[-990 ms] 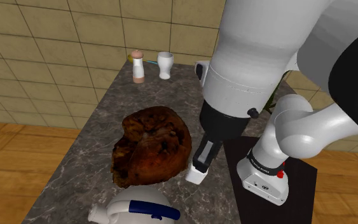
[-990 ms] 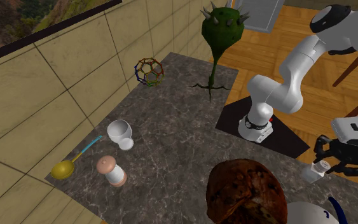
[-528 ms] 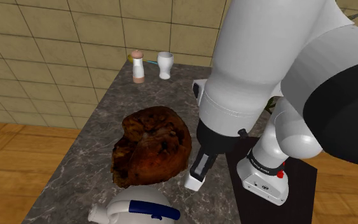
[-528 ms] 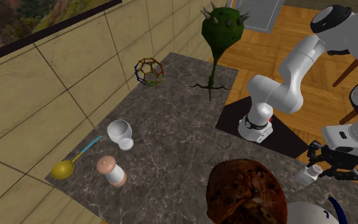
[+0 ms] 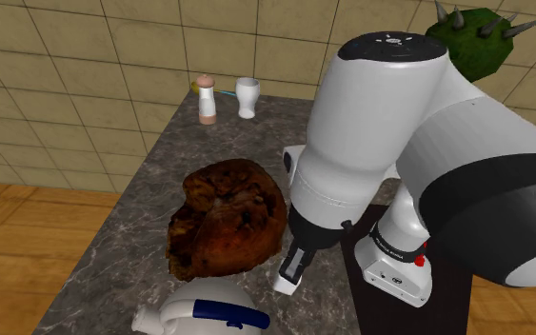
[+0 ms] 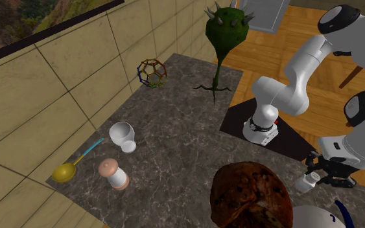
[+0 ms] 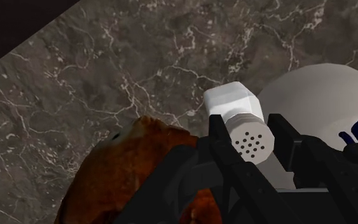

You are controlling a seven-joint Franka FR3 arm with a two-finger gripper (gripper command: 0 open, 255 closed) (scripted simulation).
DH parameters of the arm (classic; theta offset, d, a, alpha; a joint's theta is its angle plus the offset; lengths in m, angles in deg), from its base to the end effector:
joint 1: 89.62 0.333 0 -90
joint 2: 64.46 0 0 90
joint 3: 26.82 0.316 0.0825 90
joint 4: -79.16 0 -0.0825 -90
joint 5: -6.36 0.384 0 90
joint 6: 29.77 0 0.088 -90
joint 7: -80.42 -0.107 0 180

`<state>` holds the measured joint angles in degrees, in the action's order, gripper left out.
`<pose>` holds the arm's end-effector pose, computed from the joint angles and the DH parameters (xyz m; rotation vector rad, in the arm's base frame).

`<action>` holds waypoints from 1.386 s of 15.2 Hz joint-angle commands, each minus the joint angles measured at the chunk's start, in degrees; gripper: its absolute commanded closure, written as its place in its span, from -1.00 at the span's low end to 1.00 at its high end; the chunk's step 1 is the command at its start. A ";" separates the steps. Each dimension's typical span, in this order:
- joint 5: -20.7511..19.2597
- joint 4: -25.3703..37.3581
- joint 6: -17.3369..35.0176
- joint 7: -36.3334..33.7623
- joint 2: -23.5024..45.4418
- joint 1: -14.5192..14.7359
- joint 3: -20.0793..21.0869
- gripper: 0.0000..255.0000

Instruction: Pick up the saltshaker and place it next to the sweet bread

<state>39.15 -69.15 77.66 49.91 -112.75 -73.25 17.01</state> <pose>0.1407 0.3329 0.4401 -3.1217 -0.2211 -0.0194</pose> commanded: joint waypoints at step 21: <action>4.02 -5.73 9.53 0.67 3.48 -0.10 5.73 -1.00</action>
<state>43.18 -74.88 87.19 50.58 -109.27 -73.35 22.73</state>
